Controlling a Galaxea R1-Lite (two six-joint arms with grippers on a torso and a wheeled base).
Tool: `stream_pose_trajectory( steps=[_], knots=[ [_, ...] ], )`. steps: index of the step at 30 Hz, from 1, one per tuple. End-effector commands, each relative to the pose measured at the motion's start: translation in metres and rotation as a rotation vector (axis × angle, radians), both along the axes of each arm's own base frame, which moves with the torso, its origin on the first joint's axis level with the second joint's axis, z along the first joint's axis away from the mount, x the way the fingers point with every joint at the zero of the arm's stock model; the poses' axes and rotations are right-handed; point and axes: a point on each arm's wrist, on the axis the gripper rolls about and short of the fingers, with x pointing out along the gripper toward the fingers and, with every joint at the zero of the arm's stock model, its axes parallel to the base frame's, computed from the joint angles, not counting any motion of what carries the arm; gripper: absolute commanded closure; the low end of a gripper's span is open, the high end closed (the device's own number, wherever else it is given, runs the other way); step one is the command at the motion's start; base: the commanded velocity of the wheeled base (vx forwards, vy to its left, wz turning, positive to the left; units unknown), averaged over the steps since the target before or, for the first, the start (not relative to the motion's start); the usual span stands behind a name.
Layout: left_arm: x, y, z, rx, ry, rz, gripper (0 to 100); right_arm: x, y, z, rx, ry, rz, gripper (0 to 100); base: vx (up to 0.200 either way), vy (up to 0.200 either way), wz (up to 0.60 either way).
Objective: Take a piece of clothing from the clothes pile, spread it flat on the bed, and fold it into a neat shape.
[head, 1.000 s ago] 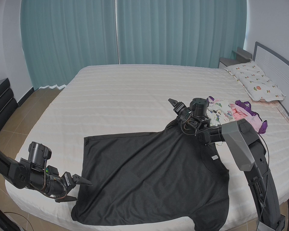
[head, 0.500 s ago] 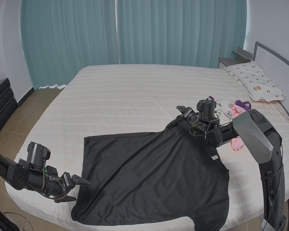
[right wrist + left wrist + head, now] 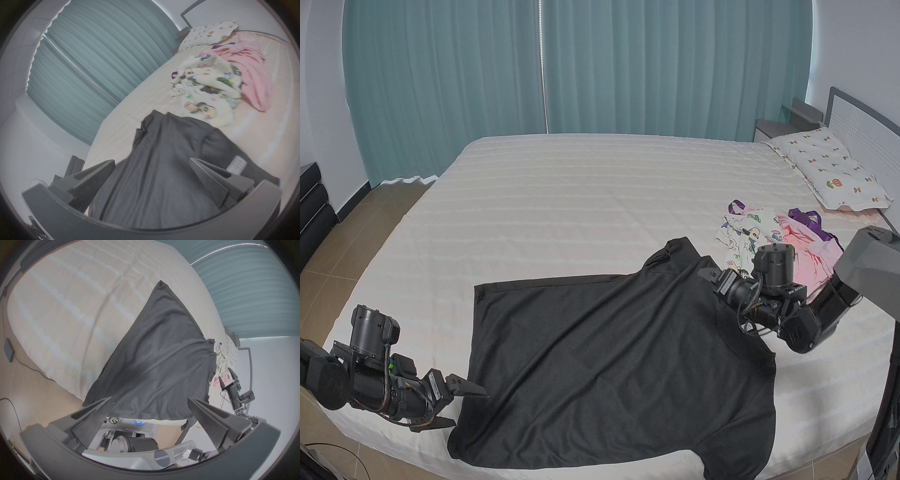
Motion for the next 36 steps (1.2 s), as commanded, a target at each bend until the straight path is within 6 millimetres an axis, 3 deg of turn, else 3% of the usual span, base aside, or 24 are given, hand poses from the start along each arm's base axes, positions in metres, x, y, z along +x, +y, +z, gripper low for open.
stream_pose_trajectory(
  steps=[1,10,17,24,36],
  knots=[
    [-0.056,0.003,-0.015,0.014,0.003,0.019,0,-0.178,-0.057,-0.008,-0.064,0.136,0.044,0,0.0,0.0,0.0],
    [-0.076,0.006,-0.031,0.101,-0.012,0.057,0,-0.199,-0.065,-0.008,-0.067,0.216,0.017,0,0.0,0.0,0.0],
    [-0.073,0.002,-0.04,0.189,0.045,0.047,0,-0.225,-0.072,0.004,-0.05,0.27,0.089,0,0.0,0.0,0.0],
    [-0.059,-0.001,-0.059,0.232,0.13,0.059,0,-0.224,-0.072,-0.002,-0.067,0.309,0.092,0,0.0,0.0,0.0],
    [-0.051,-0.007,-0.067,0.235,0.138,0.055,0,-0.22,-0.071,-0.011,-0.087,0.368,0.091,0,0.0,0.0,0.0]
  ],
)
